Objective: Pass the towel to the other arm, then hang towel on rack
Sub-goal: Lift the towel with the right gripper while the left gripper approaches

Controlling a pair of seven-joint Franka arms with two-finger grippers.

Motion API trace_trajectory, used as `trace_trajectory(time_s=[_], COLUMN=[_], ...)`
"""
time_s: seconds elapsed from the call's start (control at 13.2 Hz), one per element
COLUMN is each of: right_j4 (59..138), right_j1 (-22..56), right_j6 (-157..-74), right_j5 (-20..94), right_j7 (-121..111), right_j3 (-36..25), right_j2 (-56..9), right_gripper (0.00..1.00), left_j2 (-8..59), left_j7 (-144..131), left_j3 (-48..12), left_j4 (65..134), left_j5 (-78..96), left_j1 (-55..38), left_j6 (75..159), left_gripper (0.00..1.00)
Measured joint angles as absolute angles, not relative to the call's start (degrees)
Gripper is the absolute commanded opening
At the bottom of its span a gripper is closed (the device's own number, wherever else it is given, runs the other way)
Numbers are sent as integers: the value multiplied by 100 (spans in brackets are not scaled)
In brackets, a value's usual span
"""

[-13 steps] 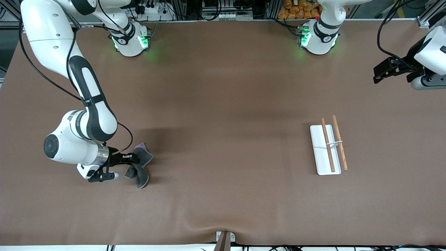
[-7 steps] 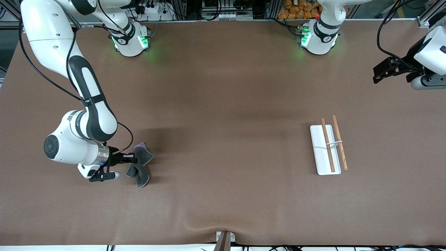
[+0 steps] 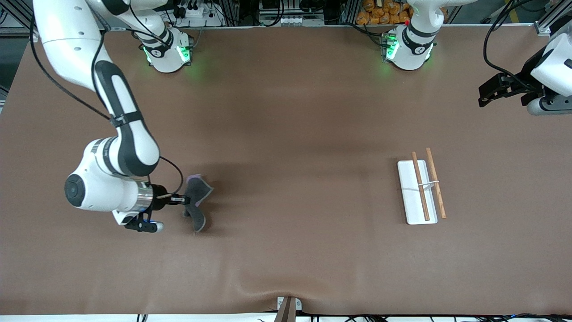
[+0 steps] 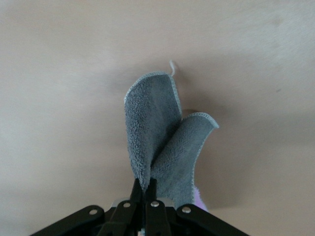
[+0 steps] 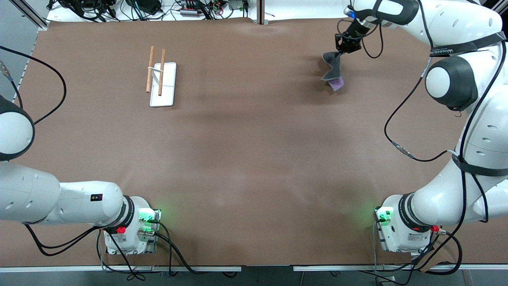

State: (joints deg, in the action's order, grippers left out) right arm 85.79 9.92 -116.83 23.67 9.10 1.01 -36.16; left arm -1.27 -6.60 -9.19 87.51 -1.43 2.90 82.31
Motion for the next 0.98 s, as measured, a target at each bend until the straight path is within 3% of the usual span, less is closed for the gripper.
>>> trace_trajectory(time_s=[0.61, 0.98], right_j4=[7967, 7566], right_j1=[1107, 1511], right_j6=[-11667, -11880], right_j5=[2990, 3283], right_j7=[4244, 6008], right_j3=[880, 960], right_j2=[-3503, -3501], right_gripper=[0, 0], left_j2=[-127, -99], left_j7=[-660, -660], left_j3=[-918, -919], left_j4=[8796, 8888], left_j5=[-143, -143], left_j1=[291, 289], left_j6=[8231, 8234], left_gripper=[100, 100])
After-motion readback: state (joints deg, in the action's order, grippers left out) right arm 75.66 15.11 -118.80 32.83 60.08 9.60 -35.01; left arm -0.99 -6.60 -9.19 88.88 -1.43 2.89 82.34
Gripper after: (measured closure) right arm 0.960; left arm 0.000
